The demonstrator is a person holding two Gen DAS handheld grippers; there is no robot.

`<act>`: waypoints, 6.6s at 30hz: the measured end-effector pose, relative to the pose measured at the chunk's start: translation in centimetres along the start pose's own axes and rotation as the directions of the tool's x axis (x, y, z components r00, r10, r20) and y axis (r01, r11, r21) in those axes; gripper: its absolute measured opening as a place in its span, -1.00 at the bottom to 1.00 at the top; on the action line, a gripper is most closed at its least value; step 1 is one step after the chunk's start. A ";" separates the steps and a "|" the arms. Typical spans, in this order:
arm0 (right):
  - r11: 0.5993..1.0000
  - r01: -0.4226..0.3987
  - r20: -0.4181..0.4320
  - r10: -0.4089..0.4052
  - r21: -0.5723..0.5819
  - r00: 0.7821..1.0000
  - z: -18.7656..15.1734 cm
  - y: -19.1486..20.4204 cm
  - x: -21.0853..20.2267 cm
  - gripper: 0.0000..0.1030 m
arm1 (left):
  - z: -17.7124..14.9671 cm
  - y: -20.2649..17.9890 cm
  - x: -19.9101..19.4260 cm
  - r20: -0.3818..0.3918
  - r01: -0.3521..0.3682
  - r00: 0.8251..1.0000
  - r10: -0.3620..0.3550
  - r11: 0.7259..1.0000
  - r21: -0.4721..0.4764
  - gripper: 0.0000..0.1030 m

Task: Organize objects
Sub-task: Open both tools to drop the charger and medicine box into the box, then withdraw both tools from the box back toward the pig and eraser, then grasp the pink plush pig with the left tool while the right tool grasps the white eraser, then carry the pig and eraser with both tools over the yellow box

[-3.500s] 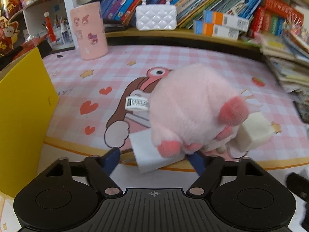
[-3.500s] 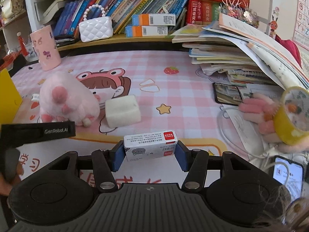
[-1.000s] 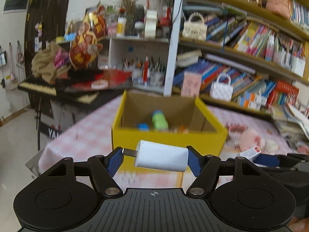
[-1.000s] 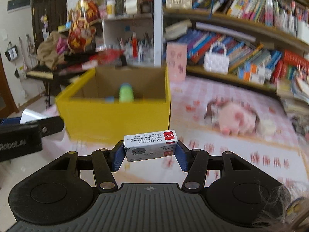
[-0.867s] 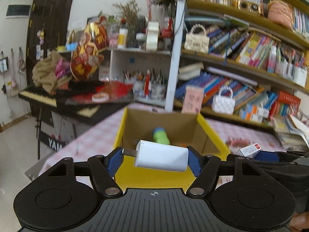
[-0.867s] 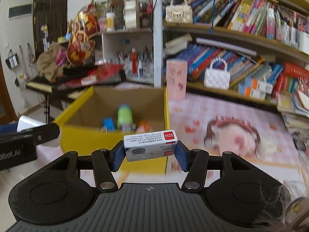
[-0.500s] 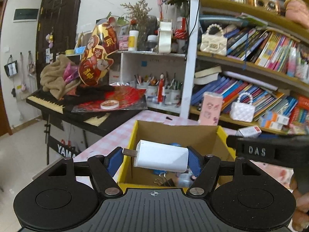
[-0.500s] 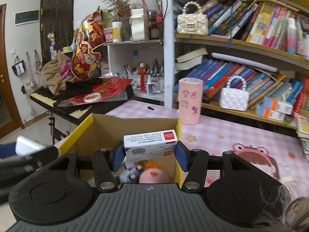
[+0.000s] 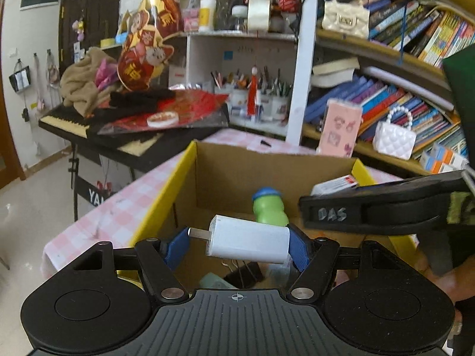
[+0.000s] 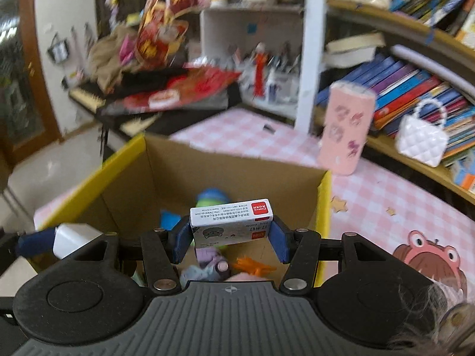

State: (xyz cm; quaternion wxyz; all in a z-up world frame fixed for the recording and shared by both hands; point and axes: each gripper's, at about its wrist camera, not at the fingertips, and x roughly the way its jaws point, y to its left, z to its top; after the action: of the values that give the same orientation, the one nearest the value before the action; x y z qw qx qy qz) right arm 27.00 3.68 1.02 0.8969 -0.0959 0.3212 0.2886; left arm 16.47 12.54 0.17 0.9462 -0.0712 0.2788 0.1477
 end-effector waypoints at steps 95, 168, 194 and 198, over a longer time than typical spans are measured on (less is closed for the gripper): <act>0.691 0.572 -0.175 -0.559 0.443 0.811 -25.4 -8.6 -24.3 0.34 | -10.6 -14.2 -11.3 -0.158 0.398 0.916 -0.368 0.886 0.238 0.76; 0.844 0.303 -0.118 -0.280 0.443 0.953 -20.5 -23.0 -16.8 -0.08 | -4.1 -21.8 -0.6 -0.122 0.357 0.928 -0.352 0.934 0.024 0.23; 0.964 0.153 -0.101 -0.134 0.215 0.986 -18.8 -2.4 -15.9 -0.08 | -8.9 -0.4 -10.9 -0.107 0.153 0.981 -0.162 0.985 -0.082 0.26; 0.968 0.143 -0.096 -0.125 0.208 0.988 -18.9 0.6 -15.9 -0.08 | -9.4 1.9 -11.7 -0.115 0.151 0.980 -0.160 0.985 -0.082 0.27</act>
State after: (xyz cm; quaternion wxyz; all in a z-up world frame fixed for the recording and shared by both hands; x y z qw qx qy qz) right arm 6.84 -9.88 -3.56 0.9055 -0.0320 0.3796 0.1868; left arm 1.68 9.45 -1.35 0.9330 -0.1361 0.3236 0.0790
